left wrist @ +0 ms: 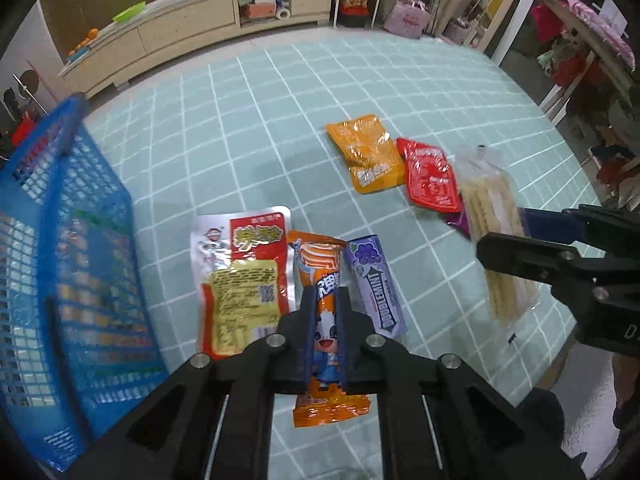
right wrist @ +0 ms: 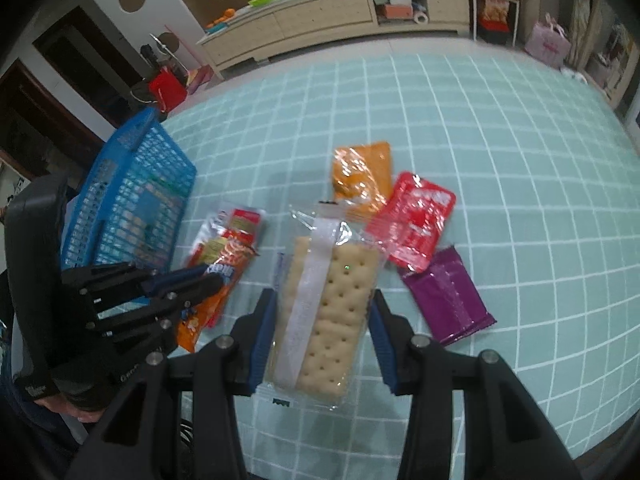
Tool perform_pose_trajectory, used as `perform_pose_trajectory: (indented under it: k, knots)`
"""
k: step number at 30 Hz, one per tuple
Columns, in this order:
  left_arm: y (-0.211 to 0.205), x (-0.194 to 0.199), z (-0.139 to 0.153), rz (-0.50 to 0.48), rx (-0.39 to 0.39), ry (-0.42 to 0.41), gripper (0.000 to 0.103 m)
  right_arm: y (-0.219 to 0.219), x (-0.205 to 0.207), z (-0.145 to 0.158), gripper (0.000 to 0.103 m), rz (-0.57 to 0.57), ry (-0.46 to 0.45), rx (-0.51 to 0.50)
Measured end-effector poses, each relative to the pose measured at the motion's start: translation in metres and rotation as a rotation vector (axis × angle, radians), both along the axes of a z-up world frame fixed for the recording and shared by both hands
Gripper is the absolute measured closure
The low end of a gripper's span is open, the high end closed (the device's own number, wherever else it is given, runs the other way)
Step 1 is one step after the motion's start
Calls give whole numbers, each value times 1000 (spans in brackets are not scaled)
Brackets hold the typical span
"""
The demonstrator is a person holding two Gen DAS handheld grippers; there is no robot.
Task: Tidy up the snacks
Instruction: 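Carry the stick snack and cracker pack over the basket and open both grippers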
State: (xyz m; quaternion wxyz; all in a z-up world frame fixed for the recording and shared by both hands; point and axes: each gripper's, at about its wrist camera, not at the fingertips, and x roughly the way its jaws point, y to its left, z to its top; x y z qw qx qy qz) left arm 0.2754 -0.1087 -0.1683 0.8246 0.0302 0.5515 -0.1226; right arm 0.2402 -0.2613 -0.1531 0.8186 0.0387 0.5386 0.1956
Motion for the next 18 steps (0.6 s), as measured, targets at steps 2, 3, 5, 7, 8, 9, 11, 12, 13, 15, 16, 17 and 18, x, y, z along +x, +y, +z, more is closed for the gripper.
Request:
perform_pose_trajectory:
  k: [2, 3, 5, 7, 8, 9, 11, 12, 13, 15, 16, 17, 18]
  knots:
    - [4, -4, 11, 8, -17, -23, 95, 5, -5, 8, 53, 11, -14, -12]
    - [8, -8, 18, 14, -25, -38, 95, 8, -8, 12, 53, 16, -23, -16]
    - [17, -16, 33, 23, -43, -63, 95, 17, -12, 22, 53, 28, -38, -20]
    - [26, -22, 46, 34, -55, -91, 95, 27, -19, 33, 53, 43, -61, -25]
    - [36, -28, 55, 40, -63, -104, 95, 30, -20, 37, 53, 47, -70, -27]
    - [41, -27, 56, 44, -68, -111, 95, 36, -23, 42, 53, 55, -80, -29]
    - [50, -31, 67, 53, -84, -126, 95, 47, -26, 50, 53, 68, -98, -32]
    - [58, -33, 72, 56, -89, -134, 95, 53, -27, 55, 53, 76, -106, -34]
    - [65, -36, 77, 63, -88, -149, 95, 59, -28, 58, 53, 83, -113, -36]
    - [77, -44, 84, 77, -87, -169, 95, 71, -30, 65, 53, 99, -131, -37]
    - [84, -46, 88, 86, -87, -177, 95, 78, -30, 68, 53, 105, -138, -35]
    - [93, -49, 93, 97, -87, -185, 95, 84, -30, 71, 53, 112, -145, -33]
    - [99, -51, 98, 104, -87, -192, 95, 92, -32, 73, 53, 120, -150, -33]
